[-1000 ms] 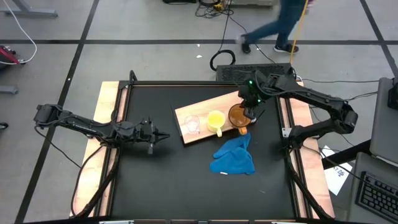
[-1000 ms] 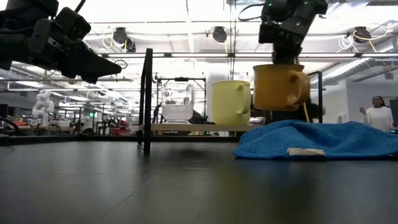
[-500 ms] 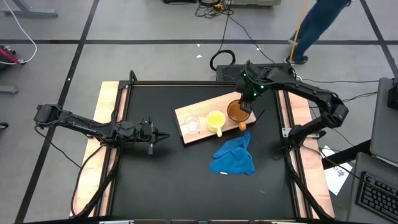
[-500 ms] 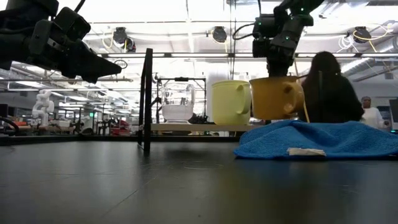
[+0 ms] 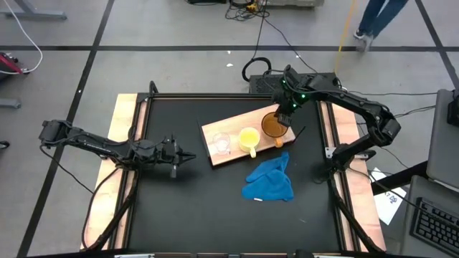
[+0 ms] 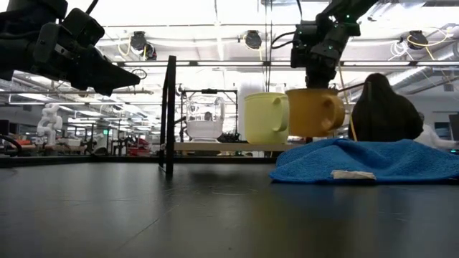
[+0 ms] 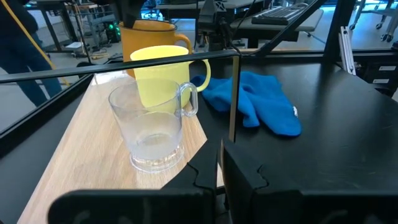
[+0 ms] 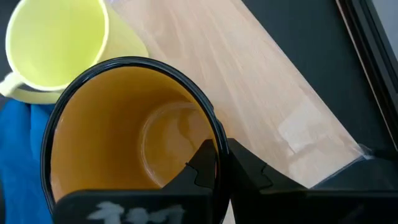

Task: Stack small to large cups/mugs on shelf
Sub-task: Put the orange mug on the shelf

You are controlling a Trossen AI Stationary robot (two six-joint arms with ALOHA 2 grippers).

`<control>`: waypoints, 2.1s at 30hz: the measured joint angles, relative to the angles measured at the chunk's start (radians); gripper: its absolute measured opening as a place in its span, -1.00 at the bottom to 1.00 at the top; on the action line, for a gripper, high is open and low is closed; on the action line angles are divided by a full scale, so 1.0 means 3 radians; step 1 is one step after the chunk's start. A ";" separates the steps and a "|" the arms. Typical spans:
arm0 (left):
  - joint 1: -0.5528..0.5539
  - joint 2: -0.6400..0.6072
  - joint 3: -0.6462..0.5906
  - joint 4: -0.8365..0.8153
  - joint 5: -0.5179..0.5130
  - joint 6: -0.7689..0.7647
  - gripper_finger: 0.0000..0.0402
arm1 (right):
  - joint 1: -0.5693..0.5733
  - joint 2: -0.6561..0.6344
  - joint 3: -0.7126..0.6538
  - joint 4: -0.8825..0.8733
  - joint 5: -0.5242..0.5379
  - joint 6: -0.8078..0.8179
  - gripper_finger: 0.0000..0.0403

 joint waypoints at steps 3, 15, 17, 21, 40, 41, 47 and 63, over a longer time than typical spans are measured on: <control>0.0000 0.0000 0.0000 0.0001 0.0001 -0.0001 -0.87 | 0.0001 0.0001 -0.0002 -0.0024 0.0003 -0.0048 -0.96; 0.0000 0.0001 0.0000 0.0003 0.0001 -0.0019 -0.87 | 0.0001 0.0001 -0.0015 -0.0003 0.0002 -0.0121 -0.96; 0.0000 0.0001 0.0000 0.0003 0.0001 -0.0032 -0.87 | 0.0001 0.0000 -0.0048 0.0073 0.0000 -0.0099 -0.96; 0.0000 0.0000 0.0000 0.0003 0.0001 -0.0030 -0.87 | 0.0001 -0.0001 -0.0123 0.0072 0.0002 -0.0100 -0.96; 0.0000 0.0000 0.0000 0.0003 0.0003 0.0016 -0.87 | 0.0000 0.0000 -0.0138 0.0067 0.0009 0.0034 -0.96; 0.0000 0.0001 0.0000 0.0003 0.0003 0.0014 -0.87 | -0.0005 -0.0001 -0.0138 0.0066 0.0009 0.0044 -0.96; 0.0000 0.0001 0.0000 0.0003 0.0003 -0.0002 -0.87 | -0.0111 -0.0001 -0.0138 0.0064 0.0006 0.0047 -0.96; -0.0001 0.0001 0.0000 0.0003 0.0003 -0.0001 -0.87 | -0.0145 0.0119 -0.0137 0.0084 -0.0095 -0.0179 -0.96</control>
